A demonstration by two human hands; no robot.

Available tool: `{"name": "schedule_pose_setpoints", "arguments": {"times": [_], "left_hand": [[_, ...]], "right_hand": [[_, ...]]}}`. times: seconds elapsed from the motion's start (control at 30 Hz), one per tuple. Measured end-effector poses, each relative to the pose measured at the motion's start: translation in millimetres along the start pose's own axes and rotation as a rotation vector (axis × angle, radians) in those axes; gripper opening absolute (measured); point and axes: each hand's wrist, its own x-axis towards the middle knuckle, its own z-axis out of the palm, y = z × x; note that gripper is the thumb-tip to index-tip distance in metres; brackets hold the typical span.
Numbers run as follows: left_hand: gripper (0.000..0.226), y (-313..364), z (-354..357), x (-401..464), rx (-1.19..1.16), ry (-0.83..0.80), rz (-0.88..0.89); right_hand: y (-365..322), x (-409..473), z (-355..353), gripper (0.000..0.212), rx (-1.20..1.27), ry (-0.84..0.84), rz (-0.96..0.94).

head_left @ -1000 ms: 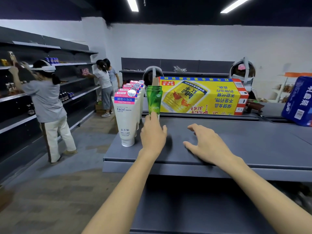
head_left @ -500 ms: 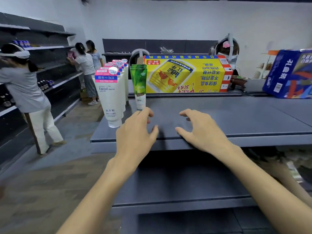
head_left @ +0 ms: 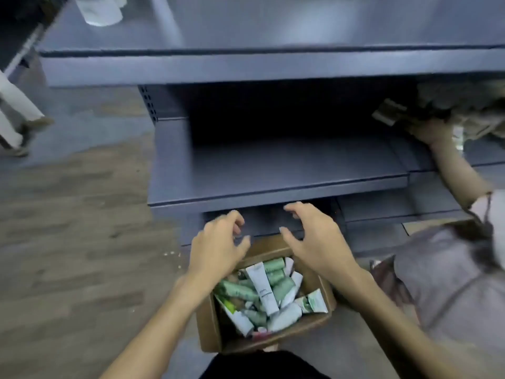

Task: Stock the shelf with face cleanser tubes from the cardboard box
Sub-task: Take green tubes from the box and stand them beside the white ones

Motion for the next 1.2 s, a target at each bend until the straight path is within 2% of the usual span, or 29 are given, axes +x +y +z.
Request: {"name": "schedule_pose_setpoints", "arguments": {"times": [0.17, 0.33, 0.43, 0.53, 0.6, 0.73, 0.93, 1.1, 1.2], "left_hand": [[0.021, -49.1, 60.8, -21.0, -0.05, -0.228, -0.181], [0.019, -84.3, 106.6, -41.3, -0.128, -0.397, -0.333], [0.018, -93.4, 124.2, -49.7, -0.114, -0.444, -0.372], [0.015, -97.8, 133.0, -55.1, -0.097, -0.475, -0.376], [0.013, -99.9, 136.4, -58.1, -0.088, -0.49, -0.365], [0.017, -106.8, 143.8, -65.2, -0.104, -0.478, -0.347], [0.025, -114.1, 154.4, -71.3, -0.133, -0.477, -0.344], [0.029, -113.1, 157.1, -66.4, -0.162, -0.474, -0.337], [0.03, -114.2, 155.2, -62.3, -0.169, -0.467, -0.336]], "right_hand": [[47.9, -31.2, 72.8, 0.035, -0.003, -0.283, 0.257], [67.6, -54.7, 134.6, 0.038, -0.027, -0.481, 0.347], [67.5, -56.4, 164.5, 0.031, -0.052, -0.551, 0.358], [65.6, -51.1, 189.8, 0.028, -0.099, -0.583, 0.378], [65.1, -47.6, 203.2, 0.034, -0.126, -0.585, 0.425], [66.4, -44.2, 223.2, 0.065, -0.199, -0.622, 0.482], [61.6, -35.8, 248.3, 0.096, -0.368, -0.551, 0.41], [65.3, -27.3, 253.3, 0.088, -0.361, -0.591, 0.433], [70.1, -25.7, 250.7, 0.093, -0.319, -0.589, 0.464]]}}
